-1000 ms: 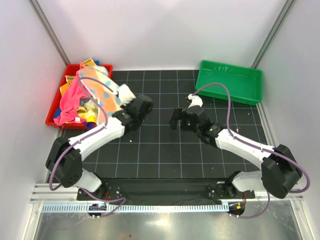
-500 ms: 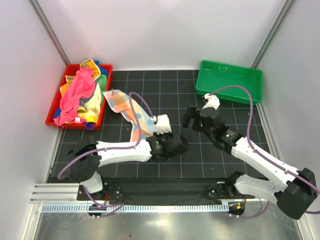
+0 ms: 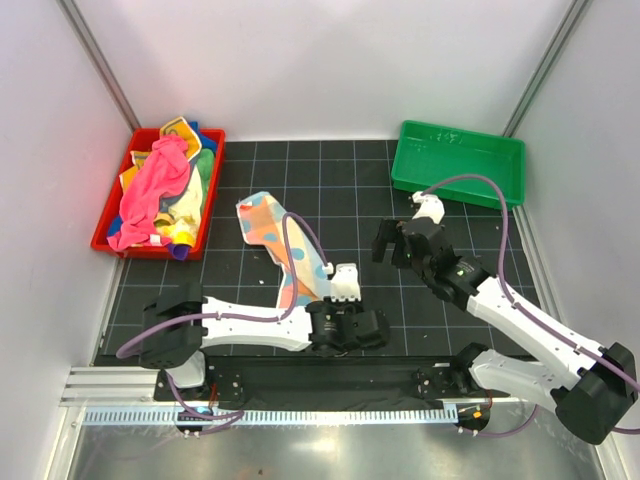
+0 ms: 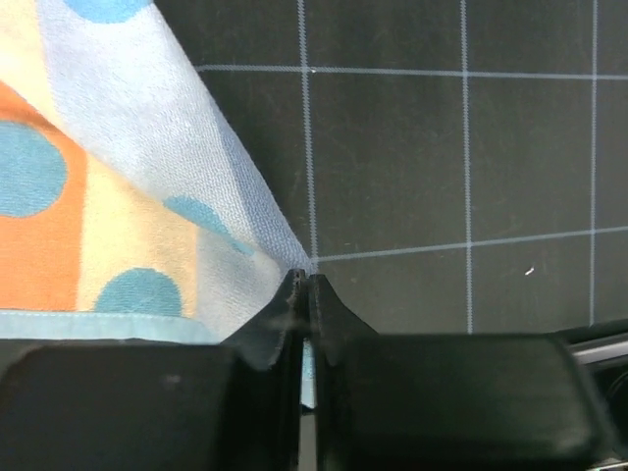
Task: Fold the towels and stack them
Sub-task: Move the towel to the center of the board, then flatten out the crumpled towel
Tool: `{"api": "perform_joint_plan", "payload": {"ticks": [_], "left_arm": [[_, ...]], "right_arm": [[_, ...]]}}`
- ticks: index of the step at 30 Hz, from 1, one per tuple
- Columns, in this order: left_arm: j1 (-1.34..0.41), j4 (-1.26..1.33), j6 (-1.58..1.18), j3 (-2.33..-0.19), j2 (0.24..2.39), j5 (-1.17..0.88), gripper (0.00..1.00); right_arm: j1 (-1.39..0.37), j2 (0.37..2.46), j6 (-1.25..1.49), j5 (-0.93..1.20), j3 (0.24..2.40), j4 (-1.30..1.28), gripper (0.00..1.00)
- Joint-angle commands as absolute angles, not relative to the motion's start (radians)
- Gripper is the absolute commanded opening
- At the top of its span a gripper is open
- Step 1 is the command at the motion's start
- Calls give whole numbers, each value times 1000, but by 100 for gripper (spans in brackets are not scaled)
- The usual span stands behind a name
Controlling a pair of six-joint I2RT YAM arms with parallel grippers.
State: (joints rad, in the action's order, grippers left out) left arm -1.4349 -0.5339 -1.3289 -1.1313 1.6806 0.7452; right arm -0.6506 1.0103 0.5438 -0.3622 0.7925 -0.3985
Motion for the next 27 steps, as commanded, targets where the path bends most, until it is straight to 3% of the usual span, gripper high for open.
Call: {"api": "perform_joint_plan", "payload": {"ticks": [1, 5, 10, 22, 27], "left_arm": [[-1430, -557, -1351, -1115, 1620, 782, 12], [-1422, -587, -1335, -1108, 1606, 795, 54], [-1376, -610, -1287, -1068, 1514, 807, 73], [-1207, -661, -1431, -718, 1186, 697, 74], [-1175, -687, -1469, -622, 1149, 620, 73]], "right_arm": [[-647, 1011, 534, -331, 838, -402, 100], [-647, 1002, 541, -305, 830, -405, 100], [-647, 989, 551, -279, 804, -370, 100], [-678, 974, 610, -176, 683, -339, 98], [-833, 957, 679, -287, 600, -360, 97]]}}
